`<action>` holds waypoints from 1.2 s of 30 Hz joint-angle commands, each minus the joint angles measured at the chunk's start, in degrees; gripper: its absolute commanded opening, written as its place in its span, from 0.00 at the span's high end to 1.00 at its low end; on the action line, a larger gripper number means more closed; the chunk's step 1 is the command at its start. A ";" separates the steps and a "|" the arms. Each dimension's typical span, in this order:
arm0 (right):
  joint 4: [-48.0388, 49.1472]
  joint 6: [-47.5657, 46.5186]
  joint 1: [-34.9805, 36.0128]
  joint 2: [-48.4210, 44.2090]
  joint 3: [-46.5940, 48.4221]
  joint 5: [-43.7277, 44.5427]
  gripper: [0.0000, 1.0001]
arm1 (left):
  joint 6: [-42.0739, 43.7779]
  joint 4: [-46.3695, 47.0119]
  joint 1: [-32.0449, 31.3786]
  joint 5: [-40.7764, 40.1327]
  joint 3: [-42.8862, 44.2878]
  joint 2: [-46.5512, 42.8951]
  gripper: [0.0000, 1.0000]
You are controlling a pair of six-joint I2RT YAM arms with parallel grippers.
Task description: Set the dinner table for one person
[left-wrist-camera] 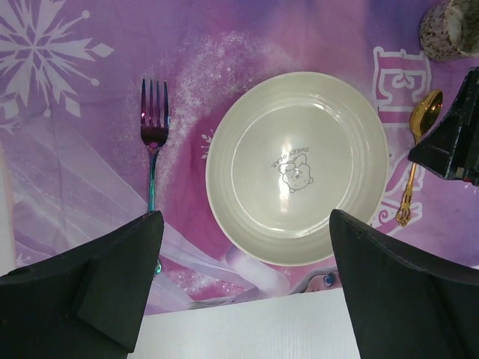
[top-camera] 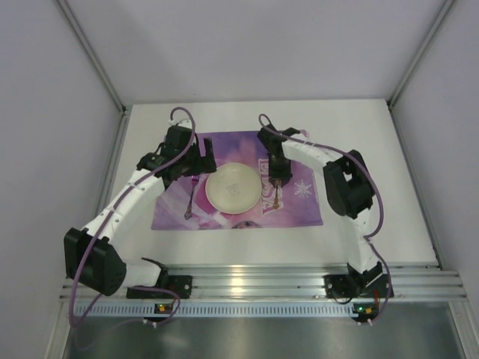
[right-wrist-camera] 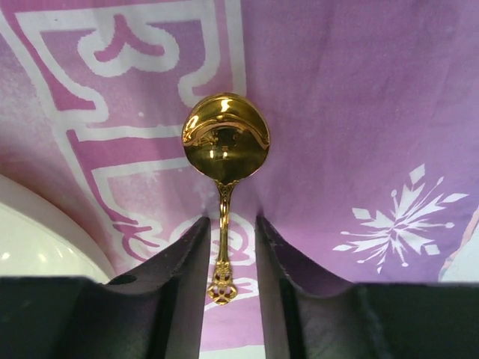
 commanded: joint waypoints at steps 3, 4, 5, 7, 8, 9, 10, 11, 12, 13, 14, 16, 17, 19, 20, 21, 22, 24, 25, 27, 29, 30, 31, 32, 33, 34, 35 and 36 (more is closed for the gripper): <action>1.02 -0.90 1.26 -1.79 1.19 2.34 0.56 | 0.56 -0.85 0.40 -1.00 2.32 -0.58 0.02; 0.76 -0.90 1.35 -3.37 1.10 2.25 0.52 | 0.47 -0.94 0.31 -1.09 2.32 -0.66 0.02; 0.49 -0.82 1.44 -4.43 1.10 2.25 0.47 | 0.38 -1.03 0.40 -1.27 2.32 -0.75 0.02; -0.47 -0.64 1.88 -8.62 0.66 2.51 0.35 | 0.21 -1.03 0.31 -1.53 2.32 -0.93 0.02; -0.48 -0.73 2.32 -10.39 0.22 2.95 0.31 | 0.21 -1.03 0.31 -1.71 2.14 -1.10 0.02; -0.65 -0.64 2.49 -12.41 -0.91 3.22 0.24 | 0.12 -0.94 0.31 -1.80 2.14 -1.10 0.02; -0.74 -0.55 3.02 -16.70 -1.71 4.00 0.20 | 0.03 -0.94 0.40 -1.97 1.88 -1.19 0.02; -0.65 -0.55 3.37 -19.00 -2.50 4.27 0.18 | -0.06 -0.85 0.31 -2.06 1.62 -1.37 0.02; -0.57 -0.46 4.07 -21.37 -4.42 4.71 0.14 | -0.14 -0.68 0.40 -1.97 1.44 -1.45 0.02; 0.65 -0.90 4.60 -26.53 -5.66 5.06 0.11 | -0.41 -0.15 0.31 -1.80 1.18 -1.80 0.02; 1.80 -1.34 5.21 -29.37 -7.06 6.11 0.07 | -0.50 0.20 0.40 -1.71 0.39 -2.07 0.02; 5.74 -2.66 8.28 -38.13 -12.07 8.30 0.00 | -0.76 1.34 0.40 -1.18 -0.49 -2.77 0.03; 6.89 -2.83 9.51 -40.88 -13.91 11.97 0.00 | -0.76 1.78 0.31 -1.01 -1.63 -3.03 0.03; 10.57 -2.57 12.16 -48.16 -19.62 14.11 0.00 | -0.67 2.57 0.31 -1.27 -2.69 -3.74 0.03; 12.16 -1.88 12.42 -50.55 -21.99 14.29 0.00 | -0.76 2.49 0.31 -1.44 -3.21 -3.91 0.03; 13.48 -0.13 12.51 -52.93 -26.63 14.38 0.00 | -0.85 2.31 0.31 -1.79 -3.39 -4.18 0.03; 16.89 0.58 12.52 -57.65 -29.03 14.12 0.00 | -1.46 2.22 0.31 -2.41 -3.57 -4.96 0.03; 21.39 1.46 12.78 -62.59 -36.38 12.63 0.00 | -2.25 2.40 0.31 -3.02 -4.80 -5.93 0.03; 24.89 2.34 12.87 -67.14 -38.61 12.80 0.00 | -2.86 2.66 0.31 -3.46 -5.24 -7.16 0.03; 28.60 0.96 12.95 -71.30 -43.96 11.49 0.00 | -3.05 3.80 0.31 -4.17 -7.17 -8.48 0.04; 31.60 -0.54 12.95 -76.49 -46.18 10.52 0.00 | -3.22 4.07 0.22 -6.09 -8.83 -9.98 0.04; 31.60 -1.16 12.87 -77.90 -46.97 10.43 0.00 | -2.96 3.98 0.22 -6.71 -9.11 -10.33 0.05; 30.30 -1.17 12.87 -80.09 -46.98 10.43 0.00 | -2.70 3.72 0.14 -7.33 -9.37 -10.85 0.05; 28.81 -0.12 12.87 -80.89 -46.02 10.86 0.00 | -2.52 3.11 0.14 -9.34 -9.29 -11.03 0.05; 27.40 -0.20 12.95 -81.60 -45.32 10.52 0.00 | -2.34 2.49 0.14 -10.05 -8.94 -11.30 0.05; 24.43 -0.20 12.87 -82.56 -44.61 10.08 0.00 | -1.30 1.79 0.22 -10.76 -8.76 -11.73 0.02; 22.83 0.50 12.95 -82.92 -43.30 9.55 0.00 | -0.50 1.70 0.14 -11.72 -8.76 -12.09 0.02; 19.77 0.85 12.87 -83.27 -42.68 9.29 0.00 | 0.37 1.61 0.05 -12.43 -8.67 -12.52 0.02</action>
